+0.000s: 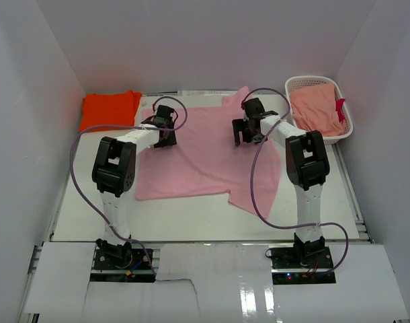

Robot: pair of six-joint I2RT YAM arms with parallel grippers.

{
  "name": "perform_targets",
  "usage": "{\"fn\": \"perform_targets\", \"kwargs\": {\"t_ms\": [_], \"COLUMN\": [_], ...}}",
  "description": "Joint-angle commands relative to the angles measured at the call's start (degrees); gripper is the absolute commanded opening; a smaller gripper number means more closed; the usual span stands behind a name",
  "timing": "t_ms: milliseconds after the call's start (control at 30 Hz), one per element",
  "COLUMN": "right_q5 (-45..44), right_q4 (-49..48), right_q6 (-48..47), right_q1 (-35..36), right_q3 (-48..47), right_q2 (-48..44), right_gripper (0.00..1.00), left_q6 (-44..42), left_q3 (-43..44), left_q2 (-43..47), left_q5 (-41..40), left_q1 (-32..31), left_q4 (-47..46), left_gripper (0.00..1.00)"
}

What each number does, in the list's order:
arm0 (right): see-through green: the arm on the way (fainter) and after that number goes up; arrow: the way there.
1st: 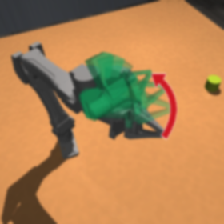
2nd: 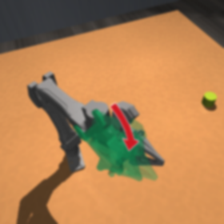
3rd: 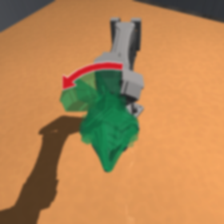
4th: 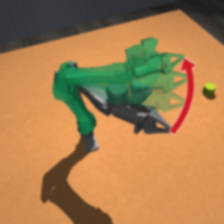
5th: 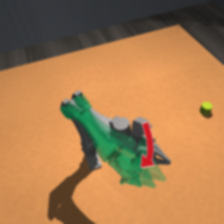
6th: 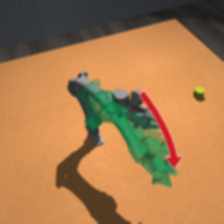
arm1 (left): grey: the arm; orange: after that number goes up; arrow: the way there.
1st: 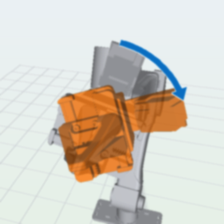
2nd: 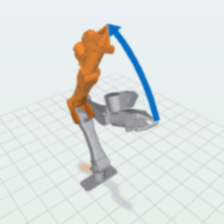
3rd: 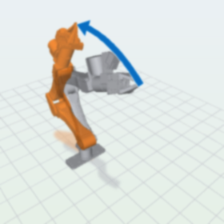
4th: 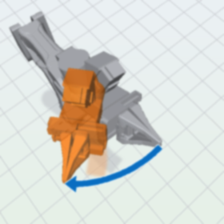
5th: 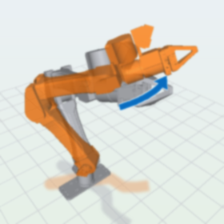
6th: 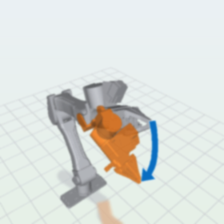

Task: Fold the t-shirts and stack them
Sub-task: Flatten out the tshirt

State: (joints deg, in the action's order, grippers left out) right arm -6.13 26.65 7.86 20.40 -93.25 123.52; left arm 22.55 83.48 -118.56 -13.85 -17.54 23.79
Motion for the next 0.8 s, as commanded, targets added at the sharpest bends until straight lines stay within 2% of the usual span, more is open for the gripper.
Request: {"fn": "perform_targets", "kwargs": {"t_ms": [0,767], "right_q5": [1.6,3.7], "right_q4": [0.5,6.2], "right_q6": [-0.3,-1.1], "right_q1": [-0.7,-4.1], "right_q3": [-2.5,-19.8], "right_q2": [3.0,14.3], "right_gripper": [0.90,0.90], "left_q6": [-0.5,-2.5], "left_q3": [1.7,21.8], "left_q2": [-3.2,-18.0], "left_q5": [-0.7,0.7], "left_q1": [0.1,1.8], "left_q4": [1.5,6.3], "left_gripper": [0.56,0.56]}}
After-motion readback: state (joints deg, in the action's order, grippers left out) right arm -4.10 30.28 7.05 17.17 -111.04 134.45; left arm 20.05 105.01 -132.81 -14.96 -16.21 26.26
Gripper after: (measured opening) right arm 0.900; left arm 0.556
